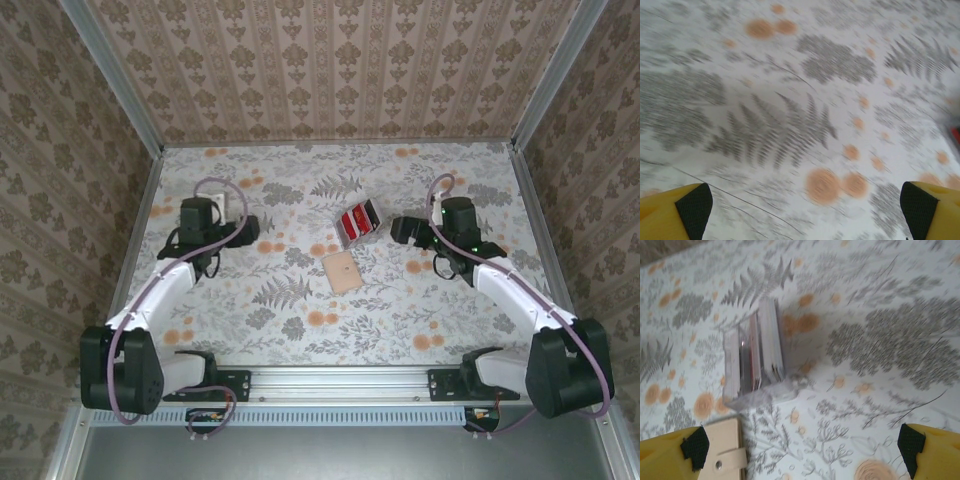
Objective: Put the credit cards into the card holder
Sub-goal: Open the button on the card holder.
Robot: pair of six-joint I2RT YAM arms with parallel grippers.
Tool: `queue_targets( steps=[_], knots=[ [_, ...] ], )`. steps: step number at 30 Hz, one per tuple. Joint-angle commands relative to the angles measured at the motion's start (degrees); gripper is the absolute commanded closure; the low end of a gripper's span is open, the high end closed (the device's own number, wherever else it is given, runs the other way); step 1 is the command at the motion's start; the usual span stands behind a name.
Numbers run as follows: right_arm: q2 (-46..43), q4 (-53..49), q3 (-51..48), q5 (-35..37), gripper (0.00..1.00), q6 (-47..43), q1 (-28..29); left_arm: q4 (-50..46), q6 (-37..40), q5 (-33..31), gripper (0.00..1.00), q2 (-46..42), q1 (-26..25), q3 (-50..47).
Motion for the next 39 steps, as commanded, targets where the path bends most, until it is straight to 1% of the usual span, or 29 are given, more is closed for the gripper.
queue_targets(
  steps=[1, 4, 8, 10, 13, 18, 19, 20, 23, 25, 26, 28, 29, 35, 39],
  knots=[
    [3.2, -4.0, 2.8, -1.1, 0.0, 0.7, 2.8, -7.7, -2.7, 3.5, 0.0, 1.7, -6.1, 3.1],
    [6.5, -2.5, 3.5, 0.2, 0.0, -0.2, 6.6, -8.8, -4.6, 4.5, 0.0, 4.7, -12.0, 3.4],
    [10.2, -0.8, 3.7, 2.9, 0.05, -1.4, 11.4, -9.0, -7.4, 4.5, 0.0, 8.6, -18.4, 3.9],
    [12.1, -0.3, 3.7, 3.1, 0.1, -1.1, 12.9, -7.5, -9.2, 4.6, 0.0, 10.0, -20.5, 3.9],
    [14.6, 0.1, 3.9, 1.2, 0.14, -0.7, 14.8, -6.2, -11.9, 4.0, 0.0, 12.5, -23.5, 4.7],
    [16.4, -0.1, 4.8, -1.0, 0.27, 2.2, 17.1, -4.0, -15.7, 4.3, 0.0, 17.5, -27.0, 6.3],
    [16.6, -0.4, 5.0, -0.7, 0.3, 2.2, 17.8, -4.1, -16.3, 4.5, 0.03, 18.7, -27.4, 6.9],
    [16.9, -1.0, 5.5, 0.3, 0.31, 2.0, 18.7, -3.8, -17.0, 4.9, 0.04, 19.8, -27.6, 7.3],
    [18.7, -3.0, 7.2, 5.5, 0.35, 0.1, 22.1, -2.6, -18.8, 4.9, 0.09, 21.8, -27.9, 7.4],
    [20.8, -4.2, 9.0, 8.3, 0.36, -1.3, 24.6, -1.8, -20.3, 3.9, 0.09, 22.2, -27.9, 6.8],
    [22.0, -5.0, 10.0, 9.4, 0.39, -2.0, 25.7, -1.1, -21.0, 3.5, 0.09, 22.0, -27.8, 6.4],
    [23.5, -5.6, 11.2, 11.6, 0.4, -3.0, 27.5, -0.4, -22.0, 3.0, 0.09, 21.7, -27.4, 5.7],
    [24.2, -5.7, 11.7, 12.7, 0.43, -3.2, 28.2, 0.0, -22.3, 2.8, 0.09, 21.3, -27.1, 5.4],
    [28.1, -6.3, 14.1, 16.2, 0.49, -4.9, 30.5, 0.3, -22.8, 2.8, 0.09, 19.0, -24.4, 3.5],
    [29.4, -6.0, 15.2, 18.7, 0.5, -5.9, 31.5, 0.9, -22.6, 3.0, 0.09, 17.4, -22.9, 1.8]
  ],
)
